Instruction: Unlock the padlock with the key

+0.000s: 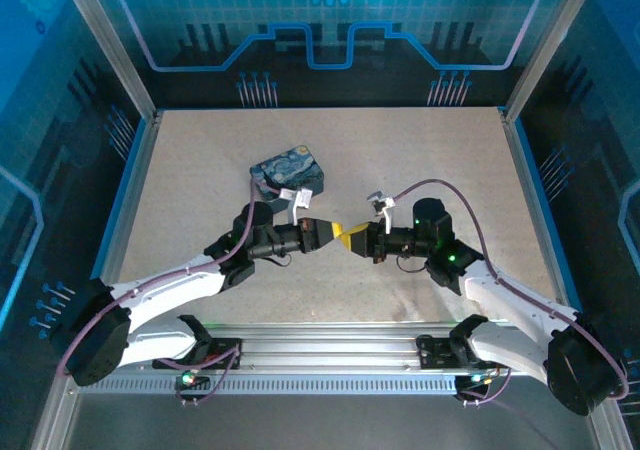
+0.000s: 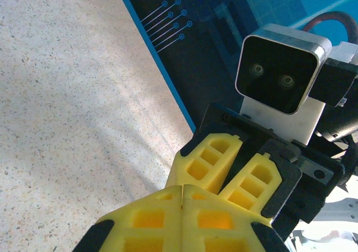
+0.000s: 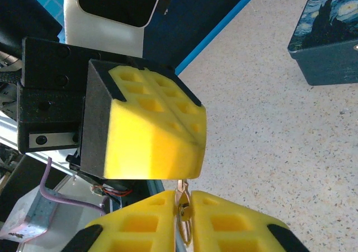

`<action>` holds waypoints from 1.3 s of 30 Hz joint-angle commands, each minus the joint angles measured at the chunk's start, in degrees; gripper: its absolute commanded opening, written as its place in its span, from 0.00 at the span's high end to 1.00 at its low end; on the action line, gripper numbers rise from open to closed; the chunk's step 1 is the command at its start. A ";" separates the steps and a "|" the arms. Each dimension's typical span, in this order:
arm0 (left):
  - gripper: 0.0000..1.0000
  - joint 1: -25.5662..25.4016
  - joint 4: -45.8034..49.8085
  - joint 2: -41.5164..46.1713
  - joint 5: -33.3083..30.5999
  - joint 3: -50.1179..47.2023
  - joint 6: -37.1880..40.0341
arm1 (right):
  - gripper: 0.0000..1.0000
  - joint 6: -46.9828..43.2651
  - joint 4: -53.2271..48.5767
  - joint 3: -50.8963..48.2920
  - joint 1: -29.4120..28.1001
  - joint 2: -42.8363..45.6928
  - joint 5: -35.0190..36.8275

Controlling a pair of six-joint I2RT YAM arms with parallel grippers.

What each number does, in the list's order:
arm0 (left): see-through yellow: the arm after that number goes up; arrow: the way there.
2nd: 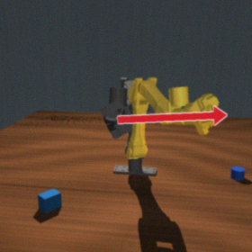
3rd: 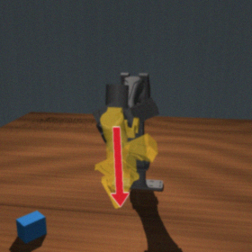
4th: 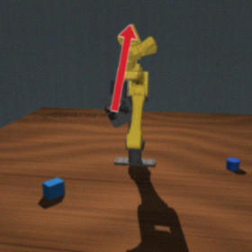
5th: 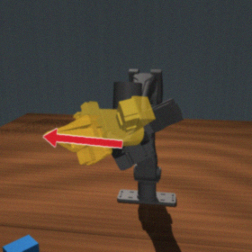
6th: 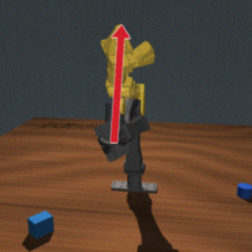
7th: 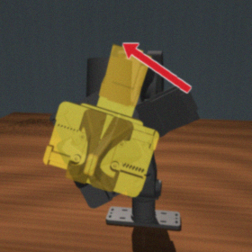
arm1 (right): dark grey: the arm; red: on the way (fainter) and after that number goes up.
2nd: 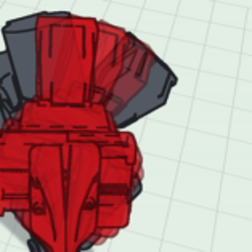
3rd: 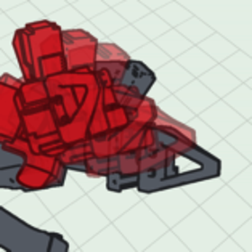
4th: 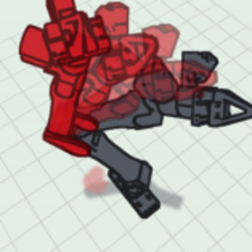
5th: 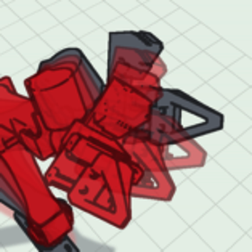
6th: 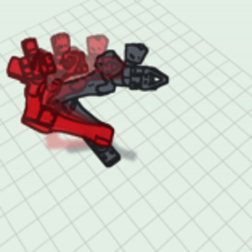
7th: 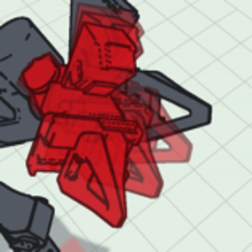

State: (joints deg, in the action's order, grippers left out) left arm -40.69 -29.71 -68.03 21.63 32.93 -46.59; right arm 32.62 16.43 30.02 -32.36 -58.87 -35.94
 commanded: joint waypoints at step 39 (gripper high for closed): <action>0.31 0.31 21.39 8.49 -13.49 4.64 12.20 | 1.00 -5.71 -16.47 1.44 1.69 6.43 9.22</action>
State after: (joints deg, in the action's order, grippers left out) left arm -40.91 -15.92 -61.04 12.19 33.67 -40.36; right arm 29.65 5.19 30.04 -31.07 -53.76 -29.08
